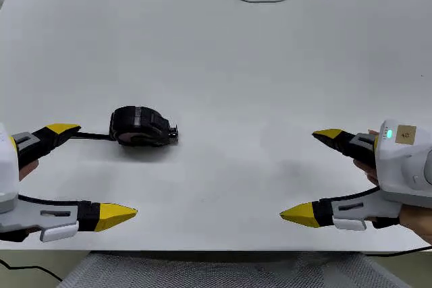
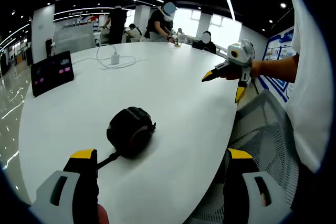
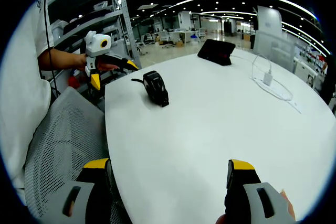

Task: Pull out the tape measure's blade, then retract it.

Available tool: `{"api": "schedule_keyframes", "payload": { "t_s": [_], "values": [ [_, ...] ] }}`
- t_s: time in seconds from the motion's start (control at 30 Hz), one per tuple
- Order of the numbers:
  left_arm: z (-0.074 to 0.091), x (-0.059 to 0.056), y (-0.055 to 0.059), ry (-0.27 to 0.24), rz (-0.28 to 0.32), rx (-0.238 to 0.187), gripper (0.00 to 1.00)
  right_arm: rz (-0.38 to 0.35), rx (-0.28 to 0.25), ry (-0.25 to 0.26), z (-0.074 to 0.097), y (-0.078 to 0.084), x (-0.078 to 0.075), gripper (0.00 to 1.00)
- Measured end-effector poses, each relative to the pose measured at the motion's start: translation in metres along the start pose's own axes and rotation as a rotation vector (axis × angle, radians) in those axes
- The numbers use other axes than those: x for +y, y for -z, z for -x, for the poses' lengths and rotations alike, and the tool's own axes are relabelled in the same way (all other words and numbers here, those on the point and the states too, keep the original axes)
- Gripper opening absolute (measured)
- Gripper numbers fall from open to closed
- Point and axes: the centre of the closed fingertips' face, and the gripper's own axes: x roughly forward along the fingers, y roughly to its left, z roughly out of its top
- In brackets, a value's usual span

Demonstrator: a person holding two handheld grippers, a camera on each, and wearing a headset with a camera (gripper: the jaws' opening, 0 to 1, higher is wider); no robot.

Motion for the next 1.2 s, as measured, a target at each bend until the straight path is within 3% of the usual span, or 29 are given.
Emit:
{"api": "schedule_keyframes", "payload": {
  "t_s": [0.3, 0.47, 0.83, 1.2],
  "values": [
    [-0.002, 0.003, 0.002, -0.015, 0.001, -0.005, 0.99, -0.007, 0.003, -0.005, -0.005, -0.001, -0.002, 0.88],
    [-0.004, 0.002, 0.009, -0.009, 0.001, 0.02, 0.99, 0.007, 0.014, -0.023, -0.013, 0.003, -0.005, 0.87],
    [-0.011, 0.008, 0.003, -0.016, 0.002, -0.001, 0.98, 0.024, 0.005, -0.027, -0.023, 0.004, -0.015, 0.87],
    [-0.012, 0.01, 0.006, -0.02, 0.006, 0.005, 0.98, 0.019, 0.002, -0.028, -0.027, 0.009, -0.017, 0.87]
  ]
}}
